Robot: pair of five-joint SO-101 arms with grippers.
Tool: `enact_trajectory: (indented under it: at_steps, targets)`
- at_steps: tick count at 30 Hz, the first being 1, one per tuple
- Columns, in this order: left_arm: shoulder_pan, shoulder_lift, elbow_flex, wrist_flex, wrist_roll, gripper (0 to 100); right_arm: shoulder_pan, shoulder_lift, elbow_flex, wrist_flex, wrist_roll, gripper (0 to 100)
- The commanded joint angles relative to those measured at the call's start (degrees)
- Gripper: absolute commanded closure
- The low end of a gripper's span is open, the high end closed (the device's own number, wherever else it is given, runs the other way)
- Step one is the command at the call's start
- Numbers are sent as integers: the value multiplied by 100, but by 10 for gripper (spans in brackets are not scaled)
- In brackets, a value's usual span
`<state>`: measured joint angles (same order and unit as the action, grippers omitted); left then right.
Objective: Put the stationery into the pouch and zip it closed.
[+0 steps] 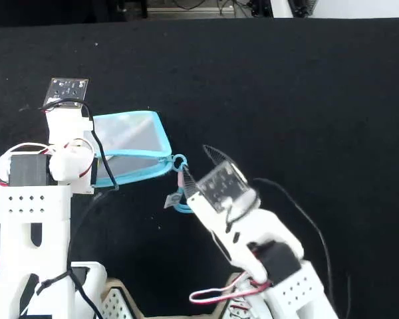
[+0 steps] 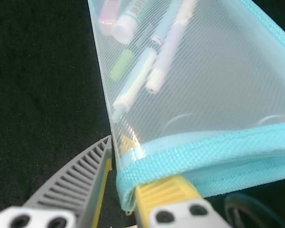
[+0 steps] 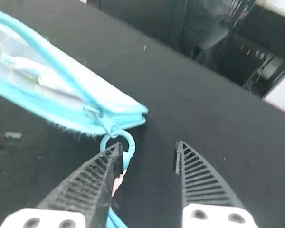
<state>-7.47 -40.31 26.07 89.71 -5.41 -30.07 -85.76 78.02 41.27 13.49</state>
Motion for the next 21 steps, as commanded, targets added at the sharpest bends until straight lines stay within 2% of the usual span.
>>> enact_trajectory:
  at_steps: [1,8,16,21]
  targets:
    - [22,70,136,0,26,970,-62,1042,-725,18,-35,829]
    - [22,79,145,0,18,970,-70,2484,-1209,-501,-765,828]
    - [22,88,145,0,18,970,-211,2721,-1165,-615,-756,835]
    - [22,88,145,0,18,970,-202,2580,-1174,-466,-774,924]
